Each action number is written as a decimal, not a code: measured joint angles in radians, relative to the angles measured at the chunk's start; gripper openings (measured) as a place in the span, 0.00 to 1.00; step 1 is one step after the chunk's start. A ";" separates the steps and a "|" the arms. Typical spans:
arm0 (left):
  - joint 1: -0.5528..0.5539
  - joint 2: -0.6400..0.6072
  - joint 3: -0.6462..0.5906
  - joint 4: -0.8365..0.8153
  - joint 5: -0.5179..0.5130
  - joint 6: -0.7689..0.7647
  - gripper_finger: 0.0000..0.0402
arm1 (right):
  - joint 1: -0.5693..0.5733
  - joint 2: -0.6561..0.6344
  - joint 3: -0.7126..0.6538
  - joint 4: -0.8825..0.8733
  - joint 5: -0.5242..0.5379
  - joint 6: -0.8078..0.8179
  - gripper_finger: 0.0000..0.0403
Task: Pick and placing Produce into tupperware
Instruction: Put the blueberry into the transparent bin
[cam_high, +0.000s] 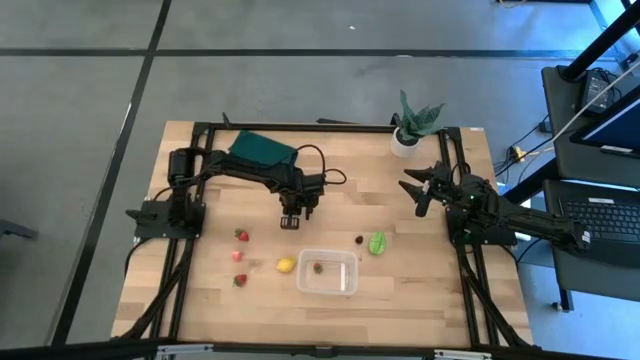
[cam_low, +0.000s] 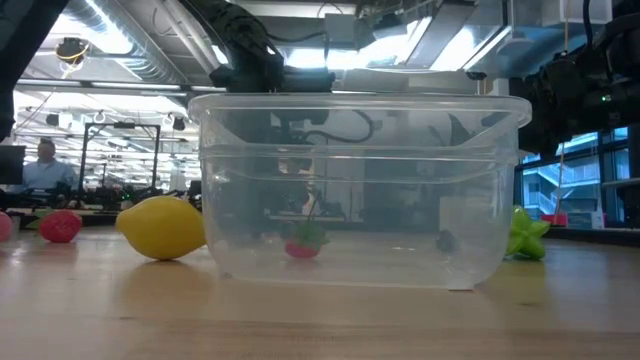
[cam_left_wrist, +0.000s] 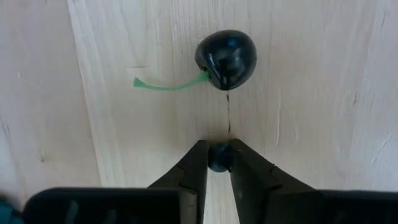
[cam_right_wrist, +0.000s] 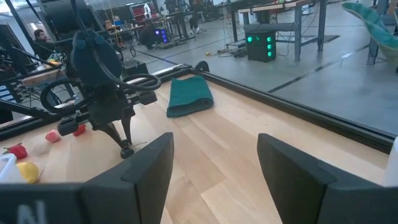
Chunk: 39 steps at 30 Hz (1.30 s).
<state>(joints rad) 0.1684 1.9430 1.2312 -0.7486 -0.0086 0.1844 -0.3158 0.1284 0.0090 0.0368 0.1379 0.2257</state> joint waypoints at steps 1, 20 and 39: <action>0.000 0.000 0.000 0.000 0.000 -0.002 0.11 | 0.000 0.000 0.000 0.000 0.000 0.000 0.58; -0.091 -0.014 0.371 -0.127 0.061 -0.120 0.14 | 0.000 0.000 0.000 0.000 0.000 0.005 0.58; -0.398 0.044 0.462 -0.111 0.024 -0.207 0.15 | 0.000 0.000 0.000 0.000 0.000 0.001 0.58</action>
<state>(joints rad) -0.2297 1.9873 1.6931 -0.8598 0.0158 -0.0231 -0.3157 0.1287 0.0090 0.0368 0.1376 0.2268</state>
